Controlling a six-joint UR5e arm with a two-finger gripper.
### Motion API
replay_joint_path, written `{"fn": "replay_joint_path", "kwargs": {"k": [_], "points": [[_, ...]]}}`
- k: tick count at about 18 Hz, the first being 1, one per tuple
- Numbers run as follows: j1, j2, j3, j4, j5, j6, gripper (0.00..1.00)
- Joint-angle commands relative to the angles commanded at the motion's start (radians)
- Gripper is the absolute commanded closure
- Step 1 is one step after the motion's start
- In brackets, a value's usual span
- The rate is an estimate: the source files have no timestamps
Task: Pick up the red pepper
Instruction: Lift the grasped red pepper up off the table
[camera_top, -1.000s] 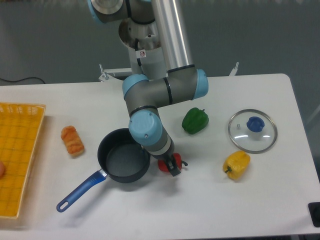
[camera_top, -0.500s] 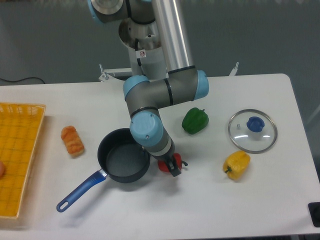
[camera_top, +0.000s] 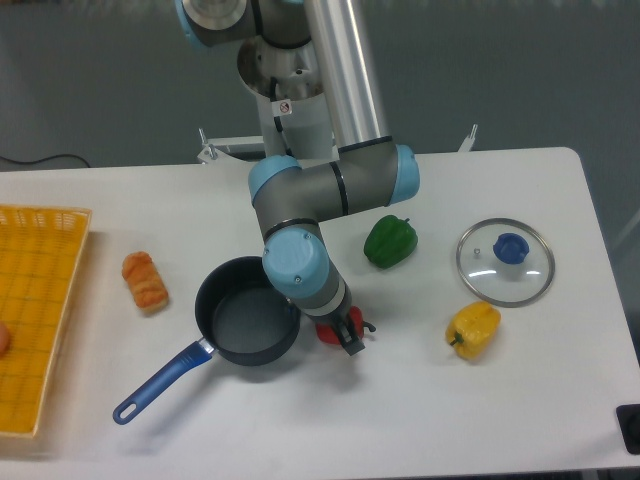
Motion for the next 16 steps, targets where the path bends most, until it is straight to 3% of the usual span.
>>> {"fn": "replay_joint_path", "kwargs": {"k": [5,16], "points": [[0.0,0.0,0.0,-0.002,0.0,0.0,0.29],[0.038,0.043,0.011,-0.015,-0.038,0.011,0.32]]}}
